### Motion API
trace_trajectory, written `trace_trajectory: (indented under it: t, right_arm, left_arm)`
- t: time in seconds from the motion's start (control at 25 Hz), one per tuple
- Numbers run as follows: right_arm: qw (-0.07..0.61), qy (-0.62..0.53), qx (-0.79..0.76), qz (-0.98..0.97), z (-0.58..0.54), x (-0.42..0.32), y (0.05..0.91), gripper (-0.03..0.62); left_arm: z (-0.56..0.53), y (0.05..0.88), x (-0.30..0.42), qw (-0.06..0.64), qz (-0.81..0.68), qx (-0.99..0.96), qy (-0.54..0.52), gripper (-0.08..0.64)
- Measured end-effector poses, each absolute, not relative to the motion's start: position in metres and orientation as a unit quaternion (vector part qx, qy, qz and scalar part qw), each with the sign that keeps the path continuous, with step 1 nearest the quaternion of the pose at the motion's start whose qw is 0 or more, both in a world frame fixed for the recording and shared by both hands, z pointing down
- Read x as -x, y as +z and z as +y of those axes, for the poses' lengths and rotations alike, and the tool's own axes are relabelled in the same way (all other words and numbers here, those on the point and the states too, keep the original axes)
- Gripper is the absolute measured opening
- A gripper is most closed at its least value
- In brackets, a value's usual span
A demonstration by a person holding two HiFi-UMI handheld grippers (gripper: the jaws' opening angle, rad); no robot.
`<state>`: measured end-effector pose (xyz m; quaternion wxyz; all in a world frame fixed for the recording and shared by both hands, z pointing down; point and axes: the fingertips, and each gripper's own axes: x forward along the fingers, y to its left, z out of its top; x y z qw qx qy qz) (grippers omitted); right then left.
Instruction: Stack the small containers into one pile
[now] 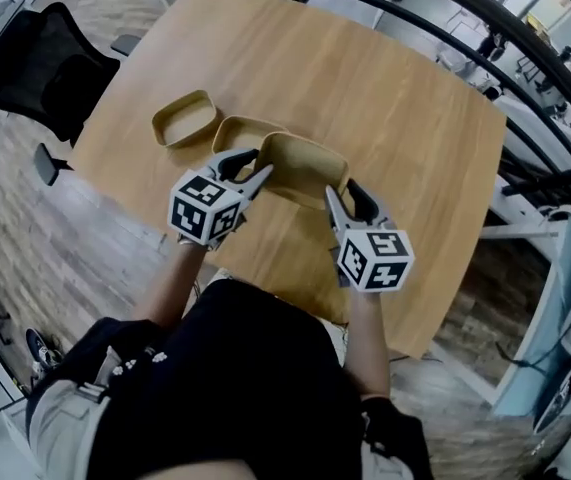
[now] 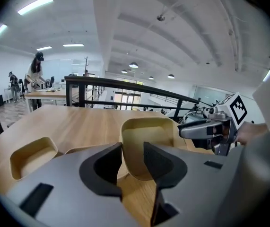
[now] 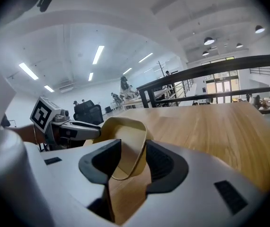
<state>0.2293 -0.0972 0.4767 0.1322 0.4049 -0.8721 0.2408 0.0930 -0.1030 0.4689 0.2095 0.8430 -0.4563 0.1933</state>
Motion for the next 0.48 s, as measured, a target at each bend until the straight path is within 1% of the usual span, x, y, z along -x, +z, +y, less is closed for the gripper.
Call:
trace_trajectory:
  t: [0.48]
  right_arm:
    - [0.143,0.232,-0.408,-0.871,-0.107,-0.15,0.472,0.167]
  left_arm:
    - [-0.104,0.478,-0.016,0.231,-0.449,-0.841,0.191,0.133]
